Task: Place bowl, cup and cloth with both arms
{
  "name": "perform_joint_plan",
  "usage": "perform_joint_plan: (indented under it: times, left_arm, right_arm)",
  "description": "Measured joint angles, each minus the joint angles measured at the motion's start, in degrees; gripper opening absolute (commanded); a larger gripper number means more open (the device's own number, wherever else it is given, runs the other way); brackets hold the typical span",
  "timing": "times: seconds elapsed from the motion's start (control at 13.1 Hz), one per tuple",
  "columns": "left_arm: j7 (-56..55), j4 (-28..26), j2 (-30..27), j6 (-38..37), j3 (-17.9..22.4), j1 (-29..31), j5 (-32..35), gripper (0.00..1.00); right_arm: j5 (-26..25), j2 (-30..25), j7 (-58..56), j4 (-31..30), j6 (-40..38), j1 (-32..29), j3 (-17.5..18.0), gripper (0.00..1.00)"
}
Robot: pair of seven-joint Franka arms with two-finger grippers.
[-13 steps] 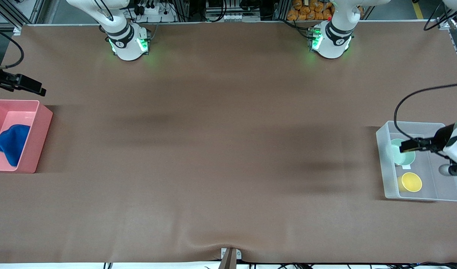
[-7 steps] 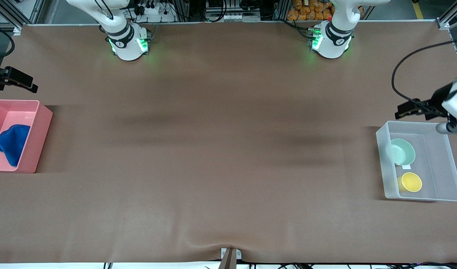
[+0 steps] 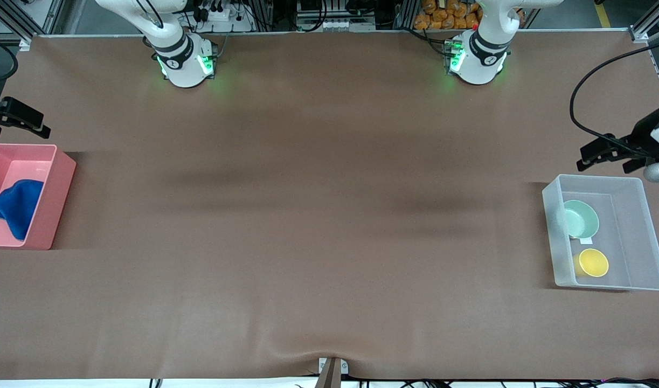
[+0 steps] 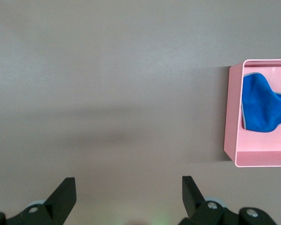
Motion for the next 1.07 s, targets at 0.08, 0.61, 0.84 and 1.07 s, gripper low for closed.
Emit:
perform_joint_plan:
  times: [0.08, 0.61, 0.84, 1.07]
  left_arm:
    - [0.0, 1.36, 0.75, 0.02, -0.06, -0.1, 0.0, 1.0]
    - [-0.15, 3.46, 0.84, -0.19, -1.35, -0.94, 0.0, 1.0]
    - [-0.15, 3.46, 0.84, -0.31, -1.34, -0.92, 0.0, 1.0]
    - [-0.15, 3.46, 0.84, -0.38, -1.32, -0.87, 0.0, 1.0]
  right_arm:
    - [0.06, 0.0, -0.02, 0.02, -0.01, 0.0, -0.02, 1.0]
    - [0.27, 0.0, -0.05, 0.02, -0.26, 0.0, -0.08, 1.0]
    - [0.32, 0.0, -0.09, 0.02, -0.35, 0.0, -0.08, 1.0]
    - [0.34, 0.0, -0.16, 0.02, -0.48, 0.0, -0.08, 1.0]
